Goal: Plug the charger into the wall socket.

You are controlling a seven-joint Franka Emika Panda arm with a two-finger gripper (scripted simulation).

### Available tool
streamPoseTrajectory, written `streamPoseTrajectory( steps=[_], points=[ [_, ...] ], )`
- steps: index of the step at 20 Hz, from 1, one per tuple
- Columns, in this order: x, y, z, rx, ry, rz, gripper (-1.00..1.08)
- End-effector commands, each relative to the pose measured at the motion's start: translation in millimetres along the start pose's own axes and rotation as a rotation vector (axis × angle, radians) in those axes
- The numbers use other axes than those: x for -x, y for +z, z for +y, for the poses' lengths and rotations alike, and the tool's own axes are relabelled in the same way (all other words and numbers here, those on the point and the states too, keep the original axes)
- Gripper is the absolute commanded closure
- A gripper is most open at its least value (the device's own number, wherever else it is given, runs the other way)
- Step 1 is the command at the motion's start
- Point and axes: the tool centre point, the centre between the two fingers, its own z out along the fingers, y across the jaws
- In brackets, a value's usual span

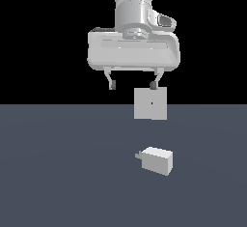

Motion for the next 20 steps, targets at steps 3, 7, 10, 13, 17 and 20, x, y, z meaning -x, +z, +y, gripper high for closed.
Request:
streamPoseTrajectory(
  steps=[3,7,10,13,17,20],
  points=[
    [10,8,-2,0.0,-0.098,0.006,-0.92],
    [21,17,-2,0.0,-0.203,0.013,-0.92],
    [30,24,-2,0.0,-0.281,0.018,-0.92],
    [38,31,-1,0.0,-0.358,0.023,-0.92],
    [48,40,2,0.0,-0.457,0.029,-0.92],
    [55,46,4,0.0,-0.531,0.034,-0.92]
  ],
)
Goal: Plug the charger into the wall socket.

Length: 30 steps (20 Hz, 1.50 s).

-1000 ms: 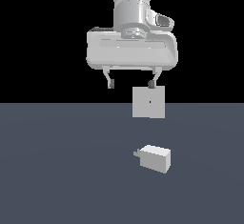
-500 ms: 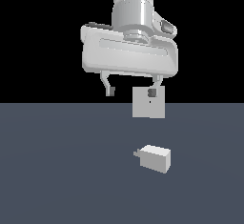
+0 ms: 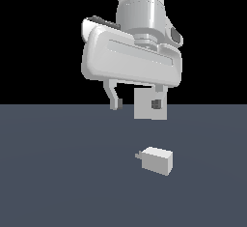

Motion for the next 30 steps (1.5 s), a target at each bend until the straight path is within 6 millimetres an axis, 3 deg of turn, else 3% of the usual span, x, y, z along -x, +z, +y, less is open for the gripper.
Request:
streamPoseTrajectory(
  steps=[1,16,30],
  points=[
    [7,5,-1,0.0,-0.062,0.004,-0.92],
    [36,31,2,0.0,-0.35,0.023,-0.92],
    [42,38,4,-0.001,-0.398,0.026,-0.92]
  ],
)
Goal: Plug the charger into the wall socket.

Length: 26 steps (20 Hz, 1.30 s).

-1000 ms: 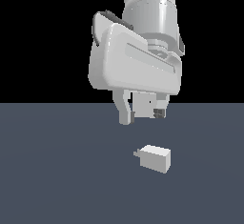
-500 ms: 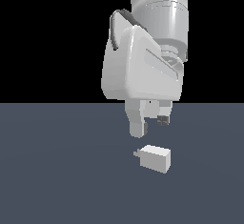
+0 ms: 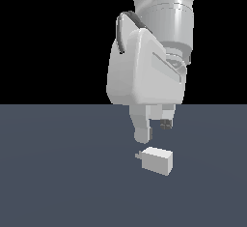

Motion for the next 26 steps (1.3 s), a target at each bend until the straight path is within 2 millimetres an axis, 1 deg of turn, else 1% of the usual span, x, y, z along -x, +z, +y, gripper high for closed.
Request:
streamPoseTrajectory(
  steps=[1,4,10,13,16,17,26],
  points=[
    [0,4,0,0.0,-0.001,0.0,-0.92],
    [1,13,-1,0.0,-0.001,0.0,-0.92],
    [2,40,-1,0.0,-0.003,0.0,-0.92],
    [2,47,-1,0.0,-0.003,0.0,-0.92],
    [2,49,0,0.0,-0.003,0.0,-0.92],
    [2,49,0,0.0,-0.003,0.0,1.08],
    [2,49,0,0.0,-0.003,0.0,1.08]
  ],
)
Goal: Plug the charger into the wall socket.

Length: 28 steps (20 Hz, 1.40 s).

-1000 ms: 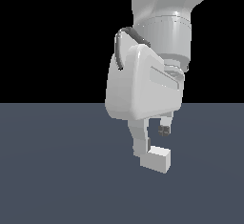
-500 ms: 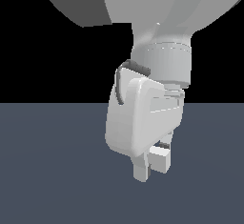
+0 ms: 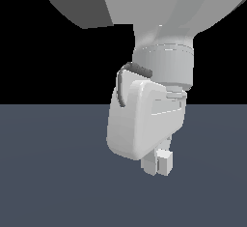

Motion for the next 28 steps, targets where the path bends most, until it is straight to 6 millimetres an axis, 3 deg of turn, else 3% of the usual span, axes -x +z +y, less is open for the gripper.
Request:
streamPoseTrajectory(
  steps=[1,13,28],
  points=[
    [0,0,0,0.0,0.0,0.0,1.08],
    [-11,-8,6,0.004,0.106,0.001,1.08],
    [-46,-36,36,0.018,0.49,0.003,1.08]
  ],
)
